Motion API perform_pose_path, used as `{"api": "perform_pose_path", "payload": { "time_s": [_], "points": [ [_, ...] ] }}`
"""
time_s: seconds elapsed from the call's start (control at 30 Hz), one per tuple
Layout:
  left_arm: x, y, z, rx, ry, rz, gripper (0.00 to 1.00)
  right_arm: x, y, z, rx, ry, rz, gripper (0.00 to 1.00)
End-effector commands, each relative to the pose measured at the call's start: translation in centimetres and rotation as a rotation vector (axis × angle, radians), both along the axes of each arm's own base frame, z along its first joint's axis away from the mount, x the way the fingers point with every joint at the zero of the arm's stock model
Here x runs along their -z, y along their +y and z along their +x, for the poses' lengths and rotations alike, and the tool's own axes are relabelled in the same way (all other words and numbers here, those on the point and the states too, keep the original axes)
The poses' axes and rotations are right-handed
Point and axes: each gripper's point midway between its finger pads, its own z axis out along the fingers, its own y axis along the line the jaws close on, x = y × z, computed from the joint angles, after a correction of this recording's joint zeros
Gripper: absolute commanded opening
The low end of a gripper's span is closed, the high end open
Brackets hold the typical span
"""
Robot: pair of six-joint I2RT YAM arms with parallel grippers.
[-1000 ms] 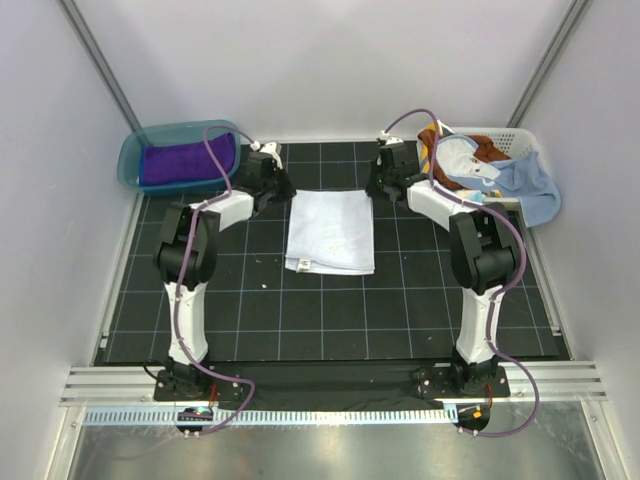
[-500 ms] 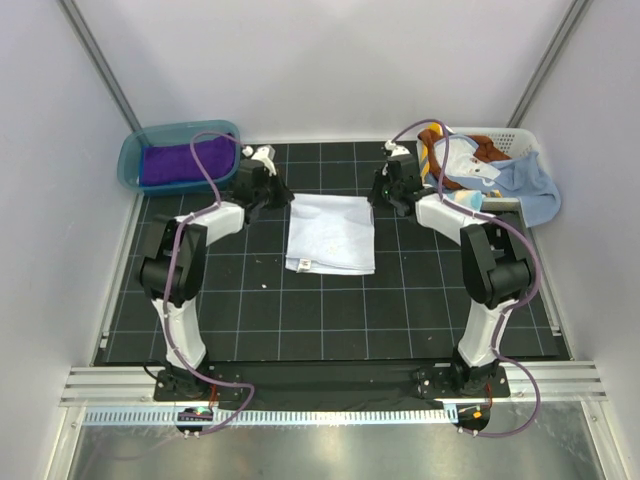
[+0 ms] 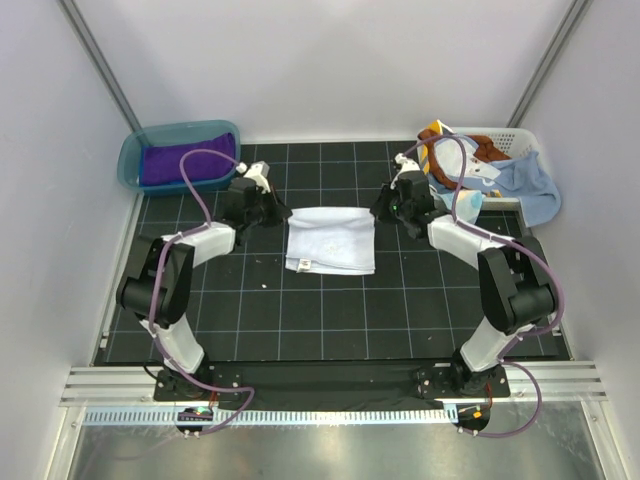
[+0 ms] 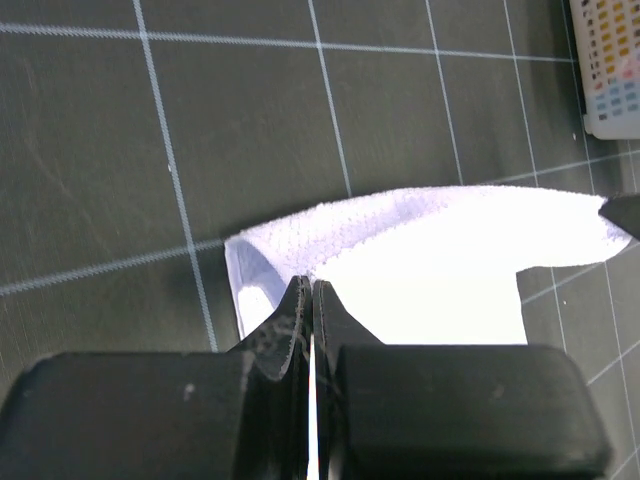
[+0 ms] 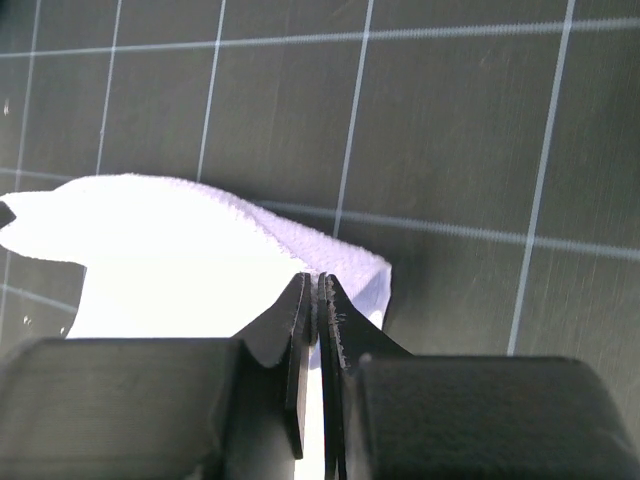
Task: Fold and stack the towels
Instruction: Fold the towel
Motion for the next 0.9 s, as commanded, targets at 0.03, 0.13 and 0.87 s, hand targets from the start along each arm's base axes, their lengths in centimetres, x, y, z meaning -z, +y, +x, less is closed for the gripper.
{"api": "perform_pose_path", "payload": {
  "time_s": [0.03,0.13,0.87],
  "points": [
    [-3.1,-0.5,-0.6,0.011,-0.094,-0.041,0.00,-3.5,0.5,-0.8,0.005,-0.109,0.072,0.09],
    [-2.7,-0.6,-1.8,0.018,-0.082,-0.040,0.00,-3.1,0.7,-2.0,0.003,-0.106,0.082,0.09],
    [-1.9,-0.2,-7.4,0.018,-0.082,-0.009,0.00,-0.4,1.6,-7.9,-0.007,-0.078,0.092,0.09]
  ]
}}
